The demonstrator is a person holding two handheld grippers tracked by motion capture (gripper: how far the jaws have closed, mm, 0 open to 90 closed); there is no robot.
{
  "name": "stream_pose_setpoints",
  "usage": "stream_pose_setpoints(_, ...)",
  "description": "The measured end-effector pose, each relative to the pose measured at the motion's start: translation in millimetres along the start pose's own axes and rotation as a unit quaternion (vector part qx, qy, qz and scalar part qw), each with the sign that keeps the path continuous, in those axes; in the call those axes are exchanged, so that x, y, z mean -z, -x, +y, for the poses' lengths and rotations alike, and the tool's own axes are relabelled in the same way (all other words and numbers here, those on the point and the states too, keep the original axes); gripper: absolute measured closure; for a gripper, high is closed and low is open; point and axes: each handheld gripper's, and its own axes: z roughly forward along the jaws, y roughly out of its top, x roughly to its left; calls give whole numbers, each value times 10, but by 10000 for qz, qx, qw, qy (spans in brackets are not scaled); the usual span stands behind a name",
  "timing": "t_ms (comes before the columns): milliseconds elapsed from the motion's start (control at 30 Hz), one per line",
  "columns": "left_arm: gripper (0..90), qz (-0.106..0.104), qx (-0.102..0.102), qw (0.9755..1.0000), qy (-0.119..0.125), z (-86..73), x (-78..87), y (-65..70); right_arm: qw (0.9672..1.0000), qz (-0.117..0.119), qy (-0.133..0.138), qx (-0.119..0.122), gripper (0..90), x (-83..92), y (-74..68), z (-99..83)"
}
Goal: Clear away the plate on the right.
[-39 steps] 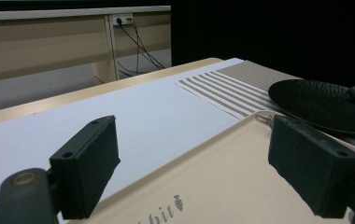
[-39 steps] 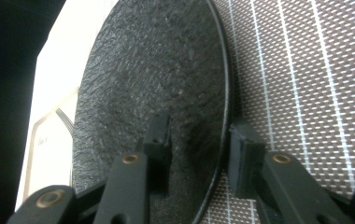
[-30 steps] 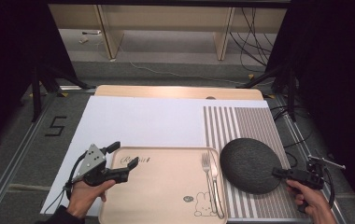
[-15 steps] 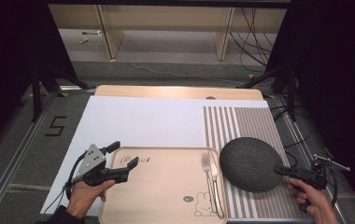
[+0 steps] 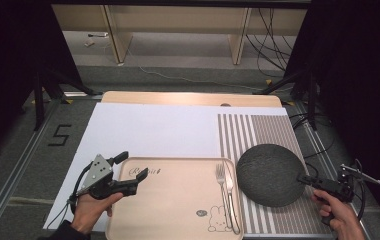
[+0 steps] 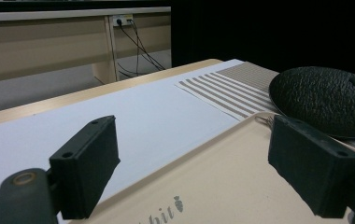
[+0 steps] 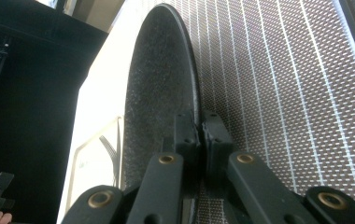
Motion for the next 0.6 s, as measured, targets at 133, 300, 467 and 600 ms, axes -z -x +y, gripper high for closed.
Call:
stream_pose_setpoints(133,159,-3,14,10000,14,0,1,-2,9999,45,85,-90,874,-4,8,-12)
stream_pose_setpoints(300,159,11,10,10000,9,-3,0,-10,9998,64,160,-129,872,-1,-11,-12)
stream_pose_setpoints(467,159,19,20,10000,22,-3,1,-16,9994,52,259,-219,869,27,-3,-10)
stream_pose_setpoints(600,159,3,31,10000,35,1,7,-9,9990,85,353,-272,865,51,-8,-8)
